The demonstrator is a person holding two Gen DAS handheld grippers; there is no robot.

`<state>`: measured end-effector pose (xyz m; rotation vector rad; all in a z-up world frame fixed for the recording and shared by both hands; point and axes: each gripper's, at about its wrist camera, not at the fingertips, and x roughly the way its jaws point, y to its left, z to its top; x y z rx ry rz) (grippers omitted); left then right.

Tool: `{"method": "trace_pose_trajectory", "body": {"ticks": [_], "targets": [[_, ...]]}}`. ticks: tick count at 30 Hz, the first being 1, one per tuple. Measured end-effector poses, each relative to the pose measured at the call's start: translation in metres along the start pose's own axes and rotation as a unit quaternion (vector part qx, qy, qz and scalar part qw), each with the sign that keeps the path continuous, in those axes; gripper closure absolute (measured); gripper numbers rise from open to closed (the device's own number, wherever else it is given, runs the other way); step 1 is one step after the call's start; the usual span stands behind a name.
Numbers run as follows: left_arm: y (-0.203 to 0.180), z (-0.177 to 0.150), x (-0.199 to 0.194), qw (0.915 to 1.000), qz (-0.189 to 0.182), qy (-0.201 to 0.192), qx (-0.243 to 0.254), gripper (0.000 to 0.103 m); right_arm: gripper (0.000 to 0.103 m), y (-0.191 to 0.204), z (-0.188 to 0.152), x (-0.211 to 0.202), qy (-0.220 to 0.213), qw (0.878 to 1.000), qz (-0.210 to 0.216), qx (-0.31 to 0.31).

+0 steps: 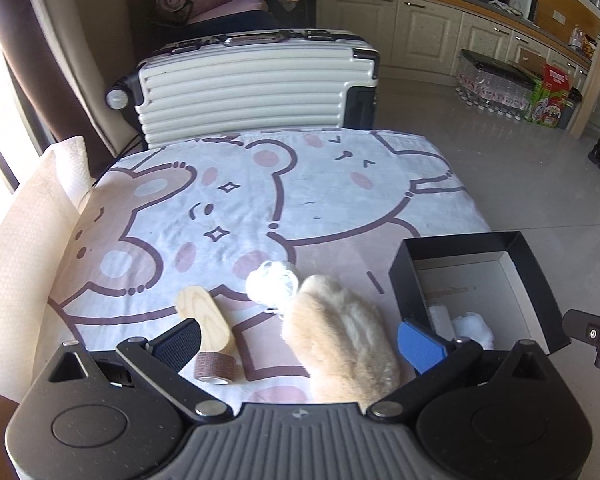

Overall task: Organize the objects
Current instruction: 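Withdraw both tools from the box back toward the remaining objects, then move the right tool toward the beige plush toy while the left tool approaches the brown tape roll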

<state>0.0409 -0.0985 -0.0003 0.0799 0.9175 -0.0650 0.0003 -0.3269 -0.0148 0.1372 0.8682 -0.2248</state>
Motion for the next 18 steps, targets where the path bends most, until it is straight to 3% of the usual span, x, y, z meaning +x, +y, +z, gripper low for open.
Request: {"method": "trace_pose_trajectory", "body": {"ticks": [18], "targets": [[0.074,-0.008,-0.007,0.9985,0.035,0.003,-0.041,0.000,0.000,0.078,0.005,0.011,0.003,0.998,0.043,-0.046]]}}
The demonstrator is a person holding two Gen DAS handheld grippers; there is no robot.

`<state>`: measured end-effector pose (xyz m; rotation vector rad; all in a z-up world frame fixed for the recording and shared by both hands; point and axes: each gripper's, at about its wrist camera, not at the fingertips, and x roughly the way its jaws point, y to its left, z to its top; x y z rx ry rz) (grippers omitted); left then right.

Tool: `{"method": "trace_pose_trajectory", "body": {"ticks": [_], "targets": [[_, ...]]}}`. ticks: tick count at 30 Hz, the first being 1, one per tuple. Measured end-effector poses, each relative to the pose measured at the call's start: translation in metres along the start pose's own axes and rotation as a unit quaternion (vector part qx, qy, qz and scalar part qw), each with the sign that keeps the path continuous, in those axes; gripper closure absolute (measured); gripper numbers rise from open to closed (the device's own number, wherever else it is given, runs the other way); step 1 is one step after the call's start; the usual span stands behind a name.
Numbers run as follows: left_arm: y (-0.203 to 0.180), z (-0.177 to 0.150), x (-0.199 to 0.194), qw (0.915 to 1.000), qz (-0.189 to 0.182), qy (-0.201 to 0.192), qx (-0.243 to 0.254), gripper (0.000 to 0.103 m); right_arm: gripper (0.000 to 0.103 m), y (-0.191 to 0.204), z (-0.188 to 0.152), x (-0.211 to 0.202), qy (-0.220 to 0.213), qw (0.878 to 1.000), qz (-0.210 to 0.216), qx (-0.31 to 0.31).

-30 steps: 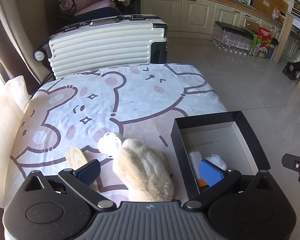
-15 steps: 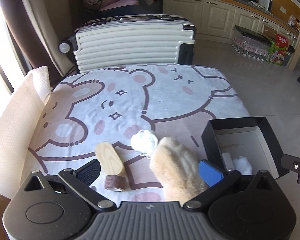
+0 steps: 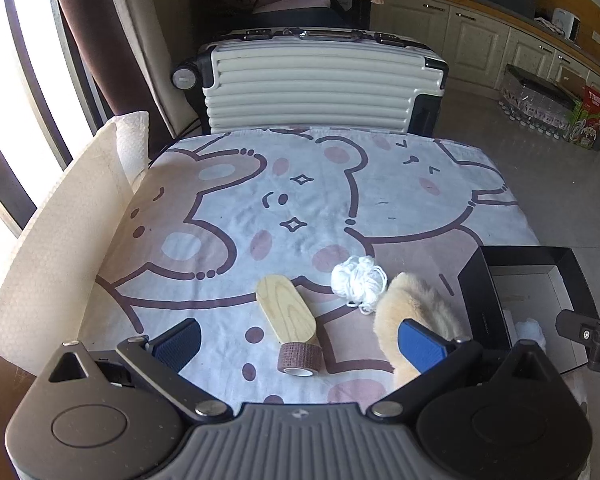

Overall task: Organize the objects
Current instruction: 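Move the right tool toward the beige plush toy while the left tool approaches the brown tape roll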

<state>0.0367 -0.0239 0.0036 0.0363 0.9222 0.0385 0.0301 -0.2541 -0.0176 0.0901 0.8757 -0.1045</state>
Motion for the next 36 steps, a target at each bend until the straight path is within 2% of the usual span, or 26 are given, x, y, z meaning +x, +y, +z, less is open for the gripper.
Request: {"method": "trace_pose_trajectory", "body": {"ticks": [15,23,36], "targets": [[0.034,-0.003,-0.002,0.9997,0.016,-0.002,-0.020,0.000,0.000,0.037,0.004,0.001,-0.005,1.000,0.023,-0.019],[0.036,-0.003,-0.002,0.9995,0.027,-0.005,-0.016,0.000,0.000,0.042,0.003,0.000,-0.009,0.999,0.026,-0.022],[0.040,-0.001,0.002,0.9994,0.019,0.001,-0.030,0.000,0.000,0.044,0.005,0.000,-0.021,0.999,0.040,-0.027]]}}
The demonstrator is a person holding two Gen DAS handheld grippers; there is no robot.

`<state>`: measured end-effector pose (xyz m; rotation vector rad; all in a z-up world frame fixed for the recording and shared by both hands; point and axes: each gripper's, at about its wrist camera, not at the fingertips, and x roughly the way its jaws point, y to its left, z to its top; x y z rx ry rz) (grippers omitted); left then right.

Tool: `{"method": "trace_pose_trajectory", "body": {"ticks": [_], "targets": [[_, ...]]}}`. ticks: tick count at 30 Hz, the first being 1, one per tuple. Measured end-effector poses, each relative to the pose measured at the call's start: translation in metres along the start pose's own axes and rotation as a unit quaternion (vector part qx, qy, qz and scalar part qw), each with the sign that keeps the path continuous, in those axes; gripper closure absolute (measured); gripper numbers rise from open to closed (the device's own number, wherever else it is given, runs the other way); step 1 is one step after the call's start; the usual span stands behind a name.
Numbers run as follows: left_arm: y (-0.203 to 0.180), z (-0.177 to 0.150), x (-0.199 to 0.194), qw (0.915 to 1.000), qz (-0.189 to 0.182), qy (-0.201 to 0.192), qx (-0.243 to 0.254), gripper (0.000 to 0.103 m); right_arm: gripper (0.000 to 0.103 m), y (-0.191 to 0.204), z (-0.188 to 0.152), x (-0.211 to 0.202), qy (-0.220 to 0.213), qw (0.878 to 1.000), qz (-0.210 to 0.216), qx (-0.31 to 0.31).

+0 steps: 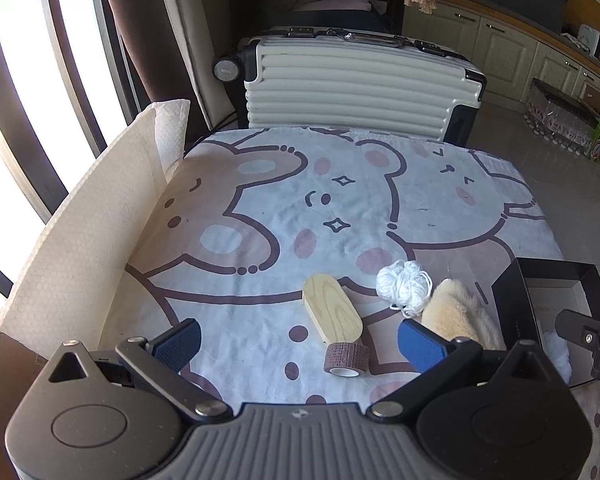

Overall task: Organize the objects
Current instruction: 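Move the right tool toward the beige plush toy while the left tool approaches the brown tape roll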

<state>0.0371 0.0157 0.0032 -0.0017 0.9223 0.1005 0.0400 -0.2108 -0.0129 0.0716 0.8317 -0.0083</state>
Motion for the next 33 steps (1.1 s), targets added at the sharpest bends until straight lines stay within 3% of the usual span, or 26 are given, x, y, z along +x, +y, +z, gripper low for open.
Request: {"method": "trace_pose_trajectory", "body": {"ticks": [8,22,28,33], "targets": [[0.001,0.004,0.009,1.0000,-0.005,0.004,-0.007,0.000,0.000,0.007,0.002,0.007,-0.005,1.000,0.018,-0.008],[-0.001,0.013,0.030,0.9998,0.016,0.009,-0.008,0.000,0.000,0.007,0.011,0.036,-0.014,1.000,0.010,-0.022],[-0.007,0.014,0.050,0.9990,0.027,0.033,0.015,0.000,0.000,0.005,0.020,0.049,-0.025,1.000,-0.010,-0.001],[-0.008,0.014,0.071,0.9980,0.018,0.057,0.022,0.000,0.000,0.018,0.024,0.057,-0.035,0.998,-0.007,-0.045]]}}
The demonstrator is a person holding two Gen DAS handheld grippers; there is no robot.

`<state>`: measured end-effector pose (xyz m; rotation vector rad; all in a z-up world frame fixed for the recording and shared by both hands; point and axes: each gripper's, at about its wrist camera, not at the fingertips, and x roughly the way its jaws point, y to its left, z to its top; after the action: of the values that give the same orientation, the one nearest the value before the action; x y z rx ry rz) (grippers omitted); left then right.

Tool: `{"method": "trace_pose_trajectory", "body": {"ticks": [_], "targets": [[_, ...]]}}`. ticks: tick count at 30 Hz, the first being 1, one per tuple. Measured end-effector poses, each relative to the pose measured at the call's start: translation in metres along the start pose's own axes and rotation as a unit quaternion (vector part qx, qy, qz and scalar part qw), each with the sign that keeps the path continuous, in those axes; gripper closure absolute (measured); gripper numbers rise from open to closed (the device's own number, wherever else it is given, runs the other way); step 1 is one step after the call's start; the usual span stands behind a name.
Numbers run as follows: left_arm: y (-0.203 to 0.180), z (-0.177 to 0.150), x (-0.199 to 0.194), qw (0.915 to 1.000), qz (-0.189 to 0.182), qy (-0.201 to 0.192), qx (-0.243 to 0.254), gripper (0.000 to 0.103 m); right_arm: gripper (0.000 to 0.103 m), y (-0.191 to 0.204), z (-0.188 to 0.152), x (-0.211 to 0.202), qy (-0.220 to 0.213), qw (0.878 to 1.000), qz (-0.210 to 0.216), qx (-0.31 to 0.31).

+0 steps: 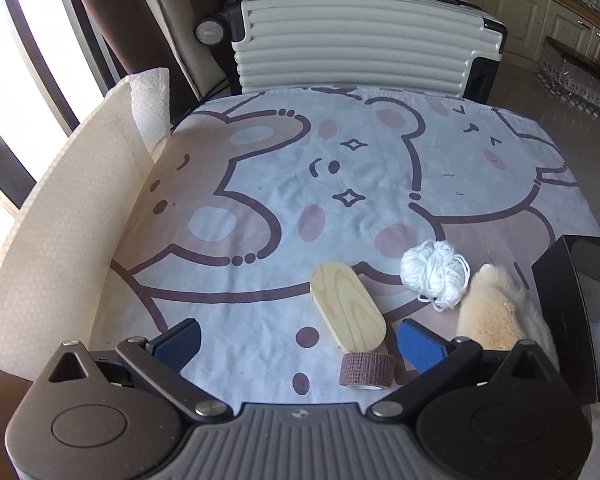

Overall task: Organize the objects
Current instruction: 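Move the right tool toward the beige plush toy while the left tool approaches the brown tape roll, then close the right tool on the beige plush while the left tool closes on the brown tape roll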

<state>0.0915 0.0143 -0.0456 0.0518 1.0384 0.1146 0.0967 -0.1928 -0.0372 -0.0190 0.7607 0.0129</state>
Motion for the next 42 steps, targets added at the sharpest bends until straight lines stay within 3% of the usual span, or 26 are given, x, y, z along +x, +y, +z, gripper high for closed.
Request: {"method": "trace_pose_trajectory", "body": {"ticks": [3,9,14,20,32,36,42], "targets": [[0.000,0.002,0.010,0.9998,-0.015,0.009,-0.007,0.000,0.000,0.001,0.002,0.007,0.006,0.999,0.030,-0.015],[-0.008,0.006,0.026,0.9991,-0.029,0.030,0.001,0.000,0.000,-0.007,0.007,0.025,0.031,0.998,0.054,0.019],[-0.010,0.009,0.043,0.9978,-0.031,0.058,0.004,0.016,0.000,-0.004,0.002,0.039,0.050,0.997,0.063,0.005],[-0.012,0.010,0.055,0.9968,-0.033,0.073,-0.003,0.018,0.000,-0.006,-0.001,0.051,0.067,0.995,0.078,0.009],[-0.011,0.000,0.075,0.9928,0.011,0.116,0.031,0.017,0.000,-0.006,-0.007,0.060,0.075,0.994,0.083,0.013],[-0.007,-0.008,0.074,0.9909,0.015,0.125,0.049,0.017,0.011,-0.008,-0.008,0.064,0.091,0.991,0.098,0.025],[0.002,-0.006,0.063,0.9941,-0.009,0.105,0.027,0.017,0.016,-0.008,-0.015,0.078,0.141,0.980,0.129,0.061]]}}
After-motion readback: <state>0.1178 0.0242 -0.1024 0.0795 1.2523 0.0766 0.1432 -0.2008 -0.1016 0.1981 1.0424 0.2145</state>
